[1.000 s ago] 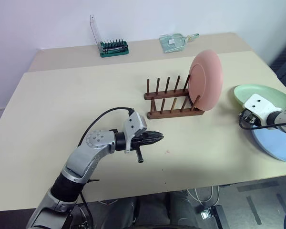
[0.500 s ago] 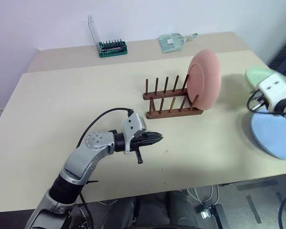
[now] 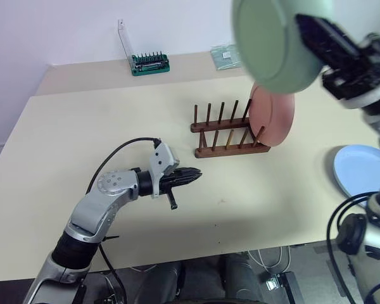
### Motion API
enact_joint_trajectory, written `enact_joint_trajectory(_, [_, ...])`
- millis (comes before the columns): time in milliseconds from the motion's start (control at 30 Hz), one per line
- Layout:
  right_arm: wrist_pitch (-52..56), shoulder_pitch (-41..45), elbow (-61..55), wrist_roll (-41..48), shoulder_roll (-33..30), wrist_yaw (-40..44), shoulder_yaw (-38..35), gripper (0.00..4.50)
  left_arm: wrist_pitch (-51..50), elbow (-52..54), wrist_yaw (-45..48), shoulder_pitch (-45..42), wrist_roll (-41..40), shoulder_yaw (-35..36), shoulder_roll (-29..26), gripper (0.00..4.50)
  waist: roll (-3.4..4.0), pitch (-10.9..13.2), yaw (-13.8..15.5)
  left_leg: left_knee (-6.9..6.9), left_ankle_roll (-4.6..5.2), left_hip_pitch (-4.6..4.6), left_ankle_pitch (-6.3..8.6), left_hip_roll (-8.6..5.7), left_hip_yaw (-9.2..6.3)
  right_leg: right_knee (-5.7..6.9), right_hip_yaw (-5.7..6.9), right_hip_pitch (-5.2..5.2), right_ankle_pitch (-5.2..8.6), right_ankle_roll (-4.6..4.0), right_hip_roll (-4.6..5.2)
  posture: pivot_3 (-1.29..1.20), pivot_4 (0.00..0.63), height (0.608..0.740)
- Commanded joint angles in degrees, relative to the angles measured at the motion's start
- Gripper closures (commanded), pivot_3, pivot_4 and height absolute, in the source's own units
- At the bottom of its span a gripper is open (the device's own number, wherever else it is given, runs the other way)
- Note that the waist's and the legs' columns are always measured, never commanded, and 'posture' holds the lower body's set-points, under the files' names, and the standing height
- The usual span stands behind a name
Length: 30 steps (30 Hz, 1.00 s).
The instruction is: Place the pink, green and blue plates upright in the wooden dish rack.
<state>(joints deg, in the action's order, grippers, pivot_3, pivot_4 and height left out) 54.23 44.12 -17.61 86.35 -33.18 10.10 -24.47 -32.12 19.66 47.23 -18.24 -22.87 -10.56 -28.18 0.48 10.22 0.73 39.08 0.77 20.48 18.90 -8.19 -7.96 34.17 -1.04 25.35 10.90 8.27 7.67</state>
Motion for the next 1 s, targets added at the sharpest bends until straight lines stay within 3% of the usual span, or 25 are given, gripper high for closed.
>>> enact_joint_trajectory(33, [-0.8,-0.6,2.3,3.3,2.1,-10.7,2.8,4.48,0.9,0.8,-0.4,0.0,-0.3,1.6,-0.4,4.28,0.0,0.0,0.1,0.0,0.0,0.0,0.0,0.0,0.0,0.01,0.0,0.0,0.0,0.0,0.0,0.0,0.15,0.738])
enact_joint_trajectory(233, [-2.6,-1.0,8.1,1.6,4.2,-17.2,4.2,4.48,0.6,2.1,-0.8,0.9,-0.3,1.2,-0.2,4.28,0.0,0.0,0.0,-0.04,0.03,0.09,0.01,-0.02,0.01,-0.02,0.01,0.11,0.0,0.01,-0.01,0.0,0.15,0.738])
enact_joint_trajectory(567, [-4.4,-0.4,12.5,-4.9,6.4,-19.7,5.6,4.48,0.5,3.0,-1.2,1.9,-0.3,0.6,-0.3,4.28,0.01,0.0,0.0,-0.05,0.02,0.06,0.01,0.0,0.03,0.0,0.0,0.1,0.0,0.01,-0.03,0.0,0.15,0.738])
enact_joint_trajectory(600, [-4.4,-0.3,12.5,-5.3,6.7,-19.6,5.6,3.72,0.5,3.0,-1.2,1.9,-0.3,0.6,-0.3,4.28,0.01,0.0,0.0,-0.04,0.02,0.06,0.01,0.0,0.03,0.0,0.0,0.09,0.0,0.01,-0.03,0.0,0.15,0.738])
enact_joint_trajectory(633, [-5.1,-0.1,12.0,-6.7,6.7,-18.8,5.7,3.44,0.6,3.0,-1.2,1.9,-0.3,0.6,-0.2,4.28,0.01,0.0,0.0,-0.04,0.02,0.06,0.0,0.0,0.03,0.0,0.0,0.1,0.0,0.01,-0.03,0.0,0.15,0.738])
enact_joint_trajectory(800, [-7.0,0.7,7.4,-16.6,2.9,-11.8,8.8,0.89,0.6,2.9,-1.2,1.8,-0.3,0.5,-0.2,4.28,0.02,0.0,-0.1,-0.05,0.02,0.07,0.01,0.0,0.05,0.01,0.0,0.11,0.0,0.01,-0.03,0.0,0.15,0.738])
enact_joint_trajectory(933, [-10.6,-1.8,-0.3,-28.0,-9.2,1.4,10.8,0.89,0.5,3.1,-1.0,1.8,-0.4,0.2,-0.1,4.28,0.03,0.0,0.2,-0.05,0.03,0.13,0.01,-0.01,0.04,-0.02,0.03,0.14,0.0,0.02,-0.03,0.0,0.15,0.738])
enact_joint_trajectory(1000, [-13.0,-5.8,-2.1,-30.6,-15.1,9.0,7.4,0.89,0.5,3.2,-1.0,1.7,-0.4,-0.1,0.0,4.28,-0.03,0.0,0.2,-0.04,0.07,0.17,0.04,-0.02,0.03,-0.08,0.05,0.13,0.01,0.03,-0.03,0.0,0.15,0.738])
